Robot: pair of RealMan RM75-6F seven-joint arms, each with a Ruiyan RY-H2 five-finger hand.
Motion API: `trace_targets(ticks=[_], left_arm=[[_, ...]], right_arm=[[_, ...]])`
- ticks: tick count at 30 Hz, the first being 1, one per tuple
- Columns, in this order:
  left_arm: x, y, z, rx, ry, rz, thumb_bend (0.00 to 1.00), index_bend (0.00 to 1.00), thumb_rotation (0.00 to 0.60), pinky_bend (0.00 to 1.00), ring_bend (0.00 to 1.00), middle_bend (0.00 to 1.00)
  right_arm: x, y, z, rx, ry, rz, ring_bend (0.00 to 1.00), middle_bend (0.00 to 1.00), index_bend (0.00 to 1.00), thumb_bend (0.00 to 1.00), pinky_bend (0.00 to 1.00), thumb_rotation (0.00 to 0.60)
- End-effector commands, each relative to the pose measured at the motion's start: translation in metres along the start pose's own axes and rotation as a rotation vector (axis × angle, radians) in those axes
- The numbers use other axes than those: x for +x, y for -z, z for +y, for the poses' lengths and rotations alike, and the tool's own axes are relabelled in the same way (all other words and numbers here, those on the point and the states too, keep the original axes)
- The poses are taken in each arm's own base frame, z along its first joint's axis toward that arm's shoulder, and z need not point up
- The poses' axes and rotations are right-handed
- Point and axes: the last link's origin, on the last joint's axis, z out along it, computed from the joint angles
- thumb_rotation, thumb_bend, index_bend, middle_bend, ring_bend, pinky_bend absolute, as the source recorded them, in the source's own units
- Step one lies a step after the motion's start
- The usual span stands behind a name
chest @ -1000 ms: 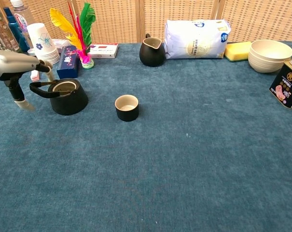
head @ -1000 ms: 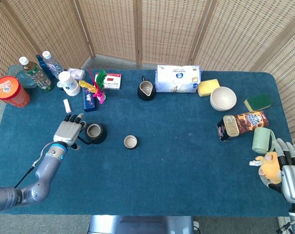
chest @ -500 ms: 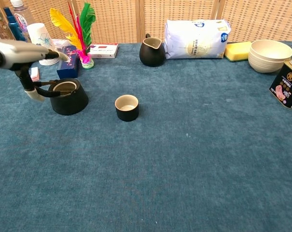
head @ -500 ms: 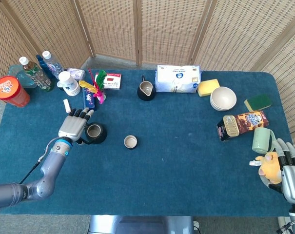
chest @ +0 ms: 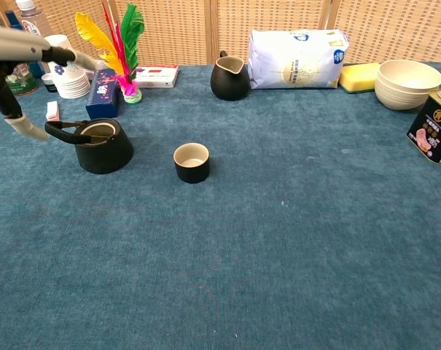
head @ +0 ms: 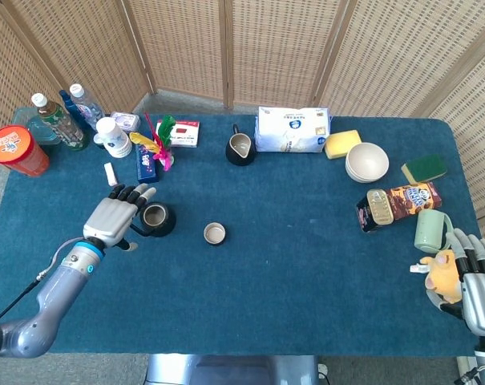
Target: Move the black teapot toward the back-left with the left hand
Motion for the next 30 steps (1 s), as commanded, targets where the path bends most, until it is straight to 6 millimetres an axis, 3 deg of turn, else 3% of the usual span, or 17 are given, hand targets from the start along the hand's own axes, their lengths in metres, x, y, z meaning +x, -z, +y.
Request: trace_targets(ticks=[1,10,16,21,30], left_arm=[[0.008,-0.002,0.014,-0.037,0.004,0.059,0.03,0.0,0.6,0.0,0.0,0.0],[0.004,-0.039,0.054,-0.045,-0.074,0.288,0.03,0.0,0.6,0.0,0.0,0.0],[-0.006,-0.063,0.073,-0.005,-0.097,0.298,0.03,0.0,0.6,0.0,0.0,0.0],[-0.014,-0.08,0.08,0.044,-0.097,0.258,0.03,0.0,0.6,0.0,0.0,0.0],[-0.025,-0.087,0.078,0.075,-0.102,0.214,0.03,0.0,0.6,0.0,0.0,0.0]], right_arm=[[0.001,0.0,0.001,-0.001,-0.004,0.002,0.0,0.0,0.0,0.0,0.0,0.6],[0.002,0.0,0.002,0.0,-0.016,-0.001,0.0,0.0,0.0,0.0,0.0,0.6],[0.001,0.0,0.002,0.003,-0.018,-0.007,0.0,0.0,0.0,0.0,0.0,0.6],[0.001,0.0,0.003,0.001,-0.021,-0.011,0.0,0.0,0.0,0.0,0.0,0.6],[0.001,-0.002,0.005,-0.004,-0.022,-0.012,0.0,0.0,0.0,0.0,0.0,0.6]])
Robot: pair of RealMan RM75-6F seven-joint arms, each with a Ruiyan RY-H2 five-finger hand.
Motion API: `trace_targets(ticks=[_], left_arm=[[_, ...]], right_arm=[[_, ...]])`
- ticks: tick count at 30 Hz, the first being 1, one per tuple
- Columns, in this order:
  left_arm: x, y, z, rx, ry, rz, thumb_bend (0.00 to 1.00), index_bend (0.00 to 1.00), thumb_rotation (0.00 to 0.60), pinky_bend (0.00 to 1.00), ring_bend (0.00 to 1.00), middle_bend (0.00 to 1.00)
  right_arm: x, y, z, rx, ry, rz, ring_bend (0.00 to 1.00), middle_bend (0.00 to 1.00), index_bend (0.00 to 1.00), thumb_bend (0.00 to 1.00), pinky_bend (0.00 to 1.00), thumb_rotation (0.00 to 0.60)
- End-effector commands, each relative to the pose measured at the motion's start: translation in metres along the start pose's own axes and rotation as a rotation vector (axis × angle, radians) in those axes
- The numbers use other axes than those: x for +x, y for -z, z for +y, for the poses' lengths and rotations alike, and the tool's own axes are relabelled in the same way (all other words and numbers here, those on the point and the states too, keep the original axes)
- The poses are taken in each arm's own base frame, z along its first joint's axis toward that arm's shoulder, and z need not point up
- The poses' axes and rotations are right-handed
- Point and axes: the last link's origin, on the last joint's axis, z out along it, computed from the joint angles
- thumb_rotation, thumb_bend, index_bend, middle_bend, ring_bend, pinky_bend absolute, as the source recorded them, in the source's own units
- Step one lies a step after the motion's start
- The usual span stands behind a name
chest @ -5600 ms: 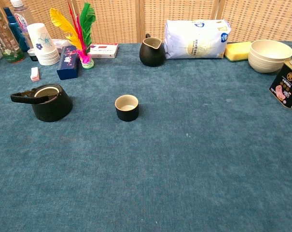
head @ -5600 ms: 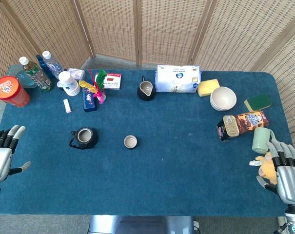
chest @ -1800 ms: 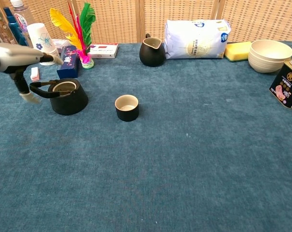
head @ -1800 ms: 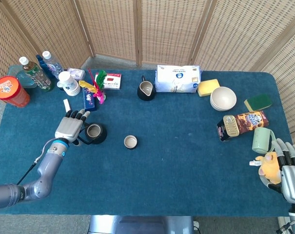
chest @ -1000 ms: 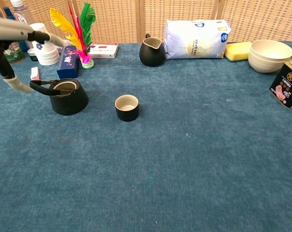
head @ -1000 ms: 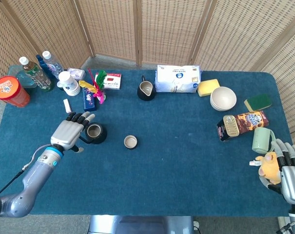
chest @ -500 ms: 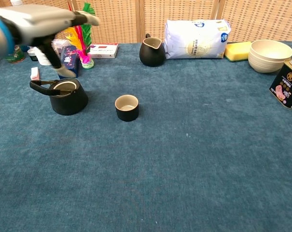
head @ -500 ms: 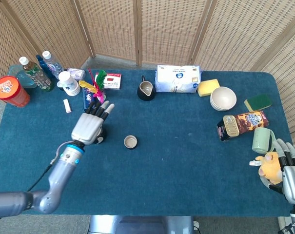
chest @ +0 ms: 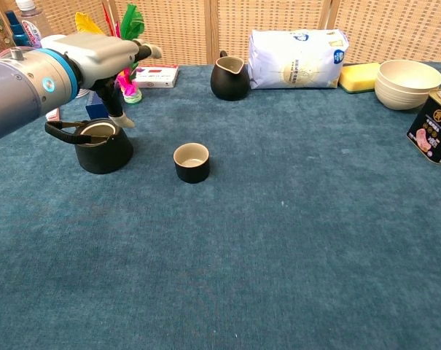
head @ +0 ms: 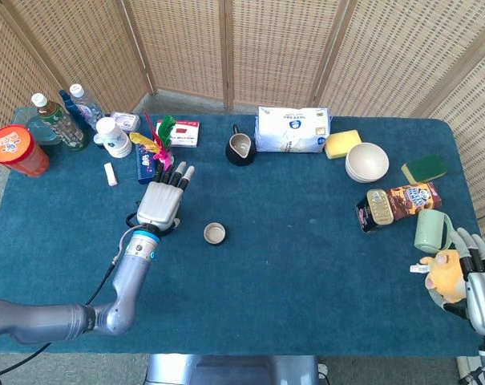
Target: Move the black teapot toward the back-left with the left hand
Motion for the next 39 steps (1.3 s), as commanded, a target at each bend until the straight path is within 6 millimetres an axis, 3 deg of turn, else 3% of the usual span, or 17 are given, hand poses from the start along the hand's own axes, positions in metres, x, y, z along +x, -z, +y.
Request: trace_targets(ticks=[1,20,39], left_arm=[[-0.002,-0.001,-0.001,0.007,-0.001,-0.011,0.03,0.0,0.6,0.0,0.0,0.0],[-0.018,0.015,-0.037,0.093,-0.073,-0.177,0.03,0.0,0.6,0.0,0.0,0.0],[-0.018,0.01,-0.131,0.257,-0.045,-0.157,0.03,0.0,0.6,0.0,0.0,0.0]], right_arm=[[-0.001,0.0,-0.001,0.002,0.001,-0.002,0.0,0.0,0.0,0.0,0.0,0.6],[0.001,0.002,0.0,0.002,-0.01,-0.001,0.0,0.0,0.0,0.0,0.0,0.6],[-0.003,0.002,-0.002,0.005,-0.005,-0.016,0.0,0.0,0.0,0.0,0.0,0.6]])
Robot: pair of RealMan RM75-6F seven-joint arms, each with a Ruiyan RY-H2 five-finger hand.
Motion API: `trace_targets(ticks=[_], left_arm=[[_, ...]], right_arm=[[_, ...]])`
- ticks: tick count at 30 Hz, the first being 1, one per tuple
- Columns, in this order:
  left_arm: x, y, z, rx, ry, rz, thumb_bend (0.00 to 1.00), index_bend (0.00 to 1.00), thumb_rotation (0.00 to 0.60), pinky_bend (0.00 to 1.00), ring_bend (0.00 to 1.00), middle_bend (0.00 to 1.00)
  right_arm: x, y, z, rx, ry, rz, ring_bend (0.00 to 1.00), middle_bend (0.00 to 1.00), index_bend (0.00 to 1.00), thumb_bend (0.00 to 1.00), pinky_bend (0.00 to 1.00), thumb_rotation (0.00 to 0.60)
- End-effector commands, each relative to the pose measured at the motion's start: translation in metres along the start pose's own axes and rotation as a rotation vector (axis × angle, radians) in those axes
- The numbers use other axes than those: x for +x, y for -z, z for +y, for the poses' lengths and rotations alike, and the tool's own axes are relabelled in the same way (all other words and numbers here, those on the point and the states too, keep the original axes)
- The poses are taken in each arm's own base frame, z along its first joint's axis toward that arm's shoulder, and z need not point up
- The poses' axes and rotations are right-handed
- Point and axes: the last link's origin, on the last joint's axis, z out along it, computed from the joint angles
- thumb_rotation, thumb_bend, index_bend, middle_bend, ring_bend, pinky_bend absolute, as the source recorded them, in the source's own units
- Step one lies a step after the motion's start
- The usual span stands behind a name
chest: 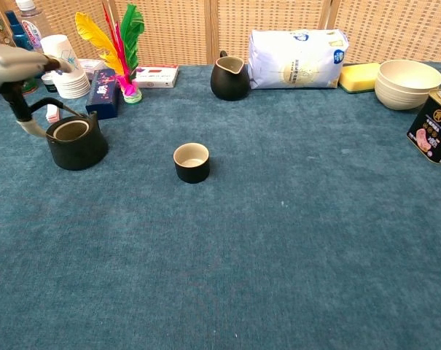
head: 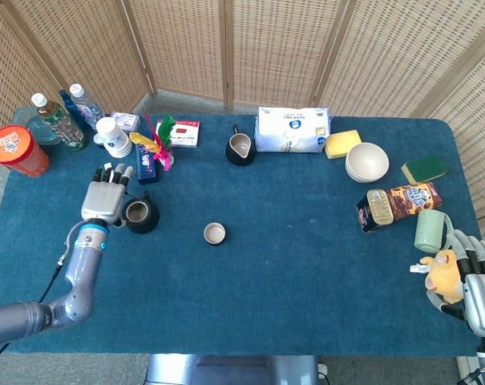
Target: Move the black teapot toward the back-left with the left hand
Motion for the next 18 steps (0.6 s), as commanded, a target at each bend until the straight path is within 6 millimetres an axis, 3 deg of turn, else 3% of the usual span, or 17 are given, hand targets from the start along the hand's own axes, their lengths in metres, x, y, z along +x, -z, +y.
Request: trace_targets(ticks=[1,11,15,18], left_arm=[[0.001,-0.006,-0.019,0.037,0.005,0.004,0.03,0.0,0.6,0.0,0.0,0.0],[0.01,-0.014,-0.054,0.096,0.047,0.048,0.03,0.0,0.6,0.0,0.0,0.0],[0.011,-0.005,-0.059,0.069,0.087,0.019,0.03,0.0,0.6,0.0,0.0,0.0],[0.01,0.013,-0.062,0.03,0.176,-0.109,0.03,0.0,0.6,0.0,0.0,0.0]], right_arm=[[-0.001,0.0,-0.001,0.001,0.004,-0.002,0.0,0.0,0.0,0.0,0.0,0.6],[-0.002,0.0,-0.001,0.001,0.007,-0.006,0.0,0.0,0.0,0.0,0.0,0.6],[-0.002,0.0,-0.001,0.001,0.007,-0.006,0.0,0.0,0.0,0.0,0.0,0.6],[-0.001,0.0,-0.001,0.002,0.003,-0.004,0.0,0.0,0.0,0.0,0.0,0.6]])
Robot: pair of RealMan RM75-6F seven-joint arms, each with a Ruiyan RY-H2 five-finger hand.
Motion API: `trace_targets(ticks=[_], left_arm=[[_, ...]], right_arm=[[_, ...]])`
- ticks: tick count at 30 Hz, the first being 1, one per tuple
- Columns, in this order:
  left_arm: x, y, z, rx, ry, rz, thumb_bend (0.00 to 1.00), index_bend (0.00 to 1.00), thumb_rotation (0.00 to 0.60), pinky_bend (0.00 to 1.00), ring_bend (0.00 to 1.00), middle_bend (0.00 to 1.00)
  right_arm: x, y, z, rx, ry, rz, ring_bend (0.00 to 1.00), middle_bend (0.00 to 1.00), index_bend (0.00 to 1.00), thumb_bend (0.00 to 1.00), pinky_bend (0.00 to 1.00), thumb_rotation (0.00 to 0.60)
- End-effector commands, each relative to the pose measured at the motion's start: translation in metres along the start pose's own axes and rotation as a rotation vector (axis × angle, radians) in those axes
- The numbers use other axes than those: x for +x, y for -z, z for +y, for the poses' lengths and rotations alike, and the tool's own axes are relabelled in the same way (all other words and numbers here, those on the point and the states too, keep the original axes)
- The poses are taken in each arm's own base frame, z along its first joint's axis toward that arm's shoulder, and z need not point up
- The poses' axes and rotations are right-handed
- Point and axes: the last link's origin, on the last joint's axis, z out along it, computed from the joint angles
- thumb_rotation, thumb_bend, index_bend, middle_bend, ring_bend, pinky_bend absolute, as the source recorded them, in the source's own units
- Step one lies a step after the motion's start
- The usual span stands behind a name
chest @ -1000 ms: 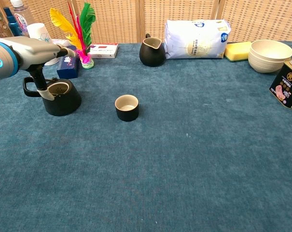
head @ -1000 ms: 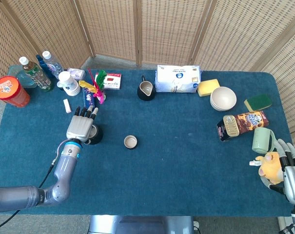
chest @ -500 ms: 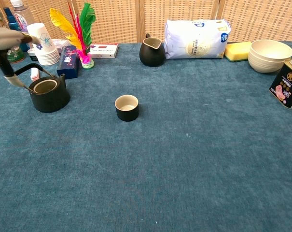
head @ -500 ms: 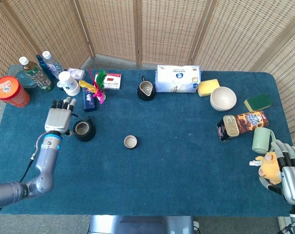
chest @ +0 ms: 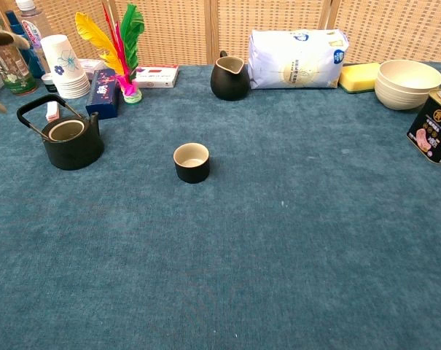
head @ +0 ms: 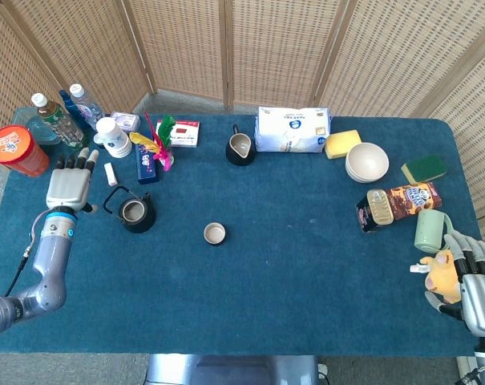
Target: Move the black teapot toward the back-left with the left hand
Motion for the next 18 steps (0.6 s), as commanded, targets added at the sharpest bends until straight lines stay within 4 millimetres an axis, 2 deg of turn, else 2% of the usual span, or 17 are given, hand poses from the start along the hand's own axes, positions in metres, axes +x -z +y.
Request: trace_targets(ticks=[1,9,13,18], left_arm=[[0.002,0.022,-0.007,-0.037,0.104,-0.151,0.03,0.0,0.6,0.0,0.0,0.0],[0.023,0.041,-0.01,-0.066,0.107,-0.186,0.03,0.0,0.6,0.0,0.0,0.0],[0.023,0.044,0.001,-0.1,0.085,-0.137,0.03,0.0,0.6,0.0,0.0,0.0],[0.012,0.051,0.03,-0.19,0.009,-0.054,0.03,0.0,0.6,0.0,0.0,0.0]], right_arm=[[0.0,0.0,0.0,0.001,-0.001,0.001,0.0,0.0,0.0,0.0,0.0,0.6],[-0.001,0.001,-0.002,0.01,0.004,-0.005,0.0,0.0,0.0,0.0,0.0,0.6],[-0.001,0.001,-0.002,0.009,0.004,-0.005,0.0,0.0,0.0,0.0,0.0,0.6],[-0.002,0.001,-0.003,0.011,0.005,-0.011,0.0,0.0,0.0,0.0,0.0,0.6]])
